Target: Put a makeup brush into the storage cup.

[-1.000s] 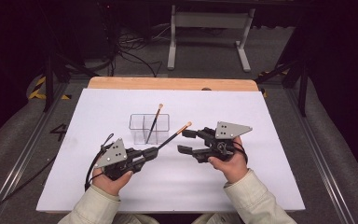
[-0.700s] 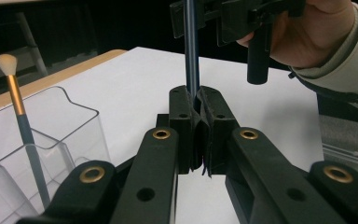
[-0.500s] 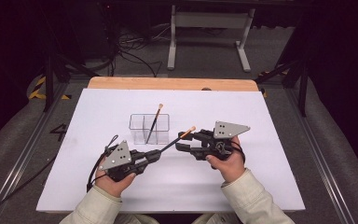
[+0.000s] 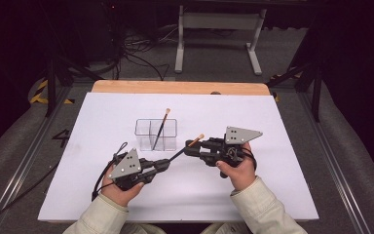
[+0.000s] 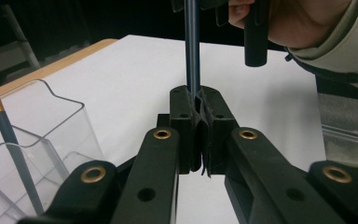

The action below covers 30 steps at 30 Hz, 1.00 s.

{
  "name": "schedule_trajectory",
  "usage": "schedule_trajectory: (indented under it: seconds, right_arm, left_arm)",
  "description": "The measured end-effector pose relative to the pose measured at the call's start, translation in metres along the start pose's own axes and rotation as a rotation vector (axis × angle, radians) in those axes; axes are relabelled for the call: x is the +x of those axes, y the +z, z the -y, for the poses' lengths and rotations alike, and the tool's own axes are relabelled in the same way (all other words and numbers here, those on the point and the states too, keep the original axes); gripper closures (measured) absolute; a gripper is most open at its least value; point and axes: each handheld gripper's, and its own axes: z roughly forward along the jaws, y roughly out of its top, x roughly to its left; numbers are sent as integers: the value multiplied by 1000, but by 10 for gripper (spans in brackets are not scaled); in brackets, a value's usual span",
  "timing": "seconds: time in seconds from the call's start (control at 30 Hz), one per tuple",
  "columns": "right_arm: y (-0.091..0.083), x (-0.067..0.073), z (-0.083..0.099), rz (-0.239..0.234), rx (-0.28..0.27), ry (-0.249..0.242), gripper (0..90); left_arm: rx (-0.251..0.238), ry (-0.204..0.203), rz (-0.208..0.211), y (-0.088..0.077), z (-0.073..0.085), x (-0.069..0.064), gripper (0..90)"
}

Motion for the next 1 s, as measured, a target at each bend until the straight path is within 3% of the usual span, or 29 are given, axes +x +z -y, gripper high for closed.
schedule_trajectory:
  seconds: [0.53,1.0]
  right_arm:
    - [0,2,-1,-61,-12,34,808]
    - [0,6,-6,-96,4,45,840]
  left_arm:
    - [29,27,14,5,2,0,849]
    - [14,-13,44,7,5,0,830]
